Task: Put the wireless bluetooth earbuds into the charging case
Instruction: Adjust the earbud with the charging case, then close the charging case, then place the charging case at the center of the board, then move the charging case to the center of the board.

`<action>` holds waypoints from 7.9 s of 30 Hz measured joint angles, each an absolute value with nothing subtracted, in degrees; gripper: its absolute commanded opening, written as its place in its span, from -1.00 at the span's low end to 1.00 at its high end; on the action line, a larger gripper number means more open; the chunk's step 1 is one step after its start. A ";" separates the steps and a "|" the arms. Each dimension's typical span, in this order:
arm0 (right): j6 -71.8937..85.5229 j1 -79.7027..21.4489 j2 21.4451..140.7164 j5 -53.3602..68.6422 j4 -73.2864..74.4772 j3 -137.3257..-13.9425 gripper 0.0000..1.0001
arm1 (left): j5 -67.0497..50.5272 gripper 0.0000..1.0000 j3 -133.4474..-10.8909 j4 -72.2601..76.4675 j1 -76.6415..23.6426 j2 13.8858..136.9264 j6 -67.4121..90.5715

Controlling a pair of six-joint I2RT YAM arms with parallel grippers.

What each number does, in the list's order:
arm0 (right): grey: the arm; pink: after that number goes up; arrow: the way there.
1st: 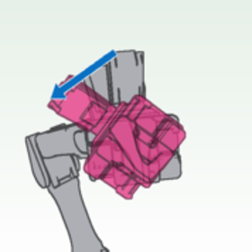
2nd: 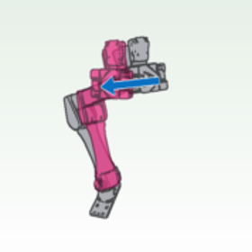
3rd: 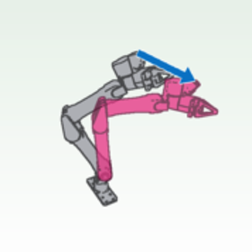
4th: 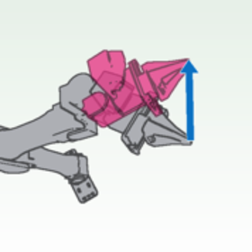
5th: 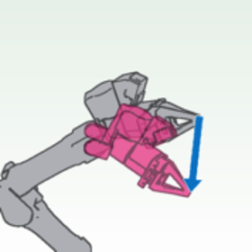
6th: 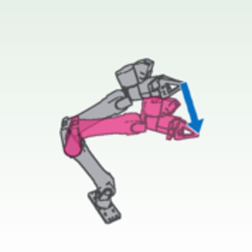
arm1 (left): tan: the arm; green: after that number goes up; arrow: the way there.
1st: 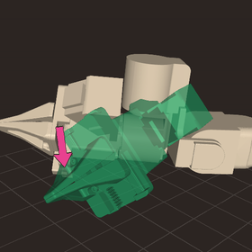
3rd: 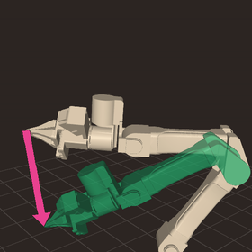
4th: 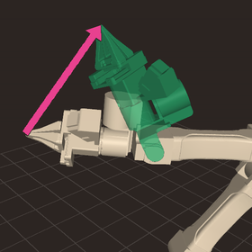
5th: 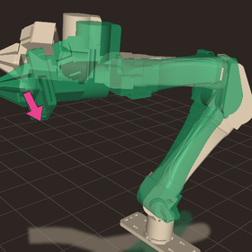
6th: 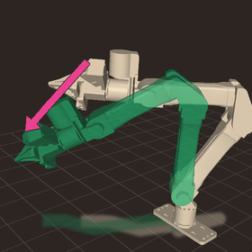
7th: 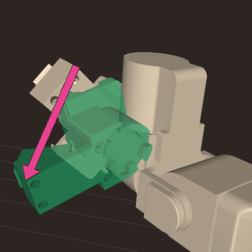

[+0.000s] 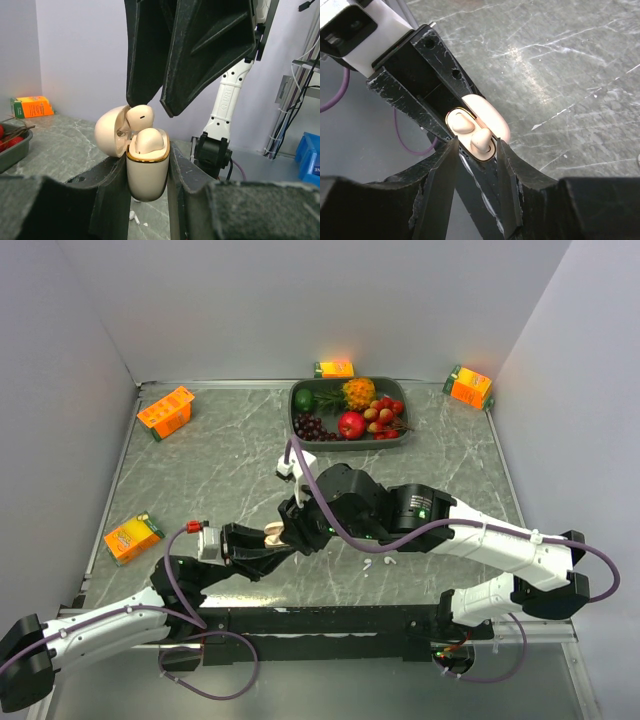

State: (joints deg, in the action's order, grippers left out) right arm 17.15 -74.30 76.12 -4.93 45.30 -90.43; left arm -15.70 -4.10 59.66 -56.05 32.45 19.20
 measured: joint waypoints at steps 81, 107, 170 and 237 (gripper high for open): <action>16.71 -72.64 79.44 -2.74 45.56 -91.98 -0.46 | -18.02 -0.98 -5.28 55.37 -56.07 32.34 19.29; 26.09 -62.89 59.48 -12.60 38.22 -67.64 -0.14 | -13.23 -0.98 -36.99 13.74 -24.99 79.55 42.98; 30.59 -46.92 64.49 -15.88 35.09 -57.69 0.56 | -7.51 0.93 -32.03 -12.62 -17.19 42.17 46.85; 83.33 -35.77 99.98 -1.43 39.86 -66.04 -1.00 | 31.66 0.93 -24.51 -29.52 -49.21 30.13 76.73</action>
State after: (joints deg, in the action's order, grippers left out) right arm 83.33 -35.77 99.98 -1.43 39.86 -66.04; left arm 31.66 -24.51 -29.52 -49.21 30.13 76.73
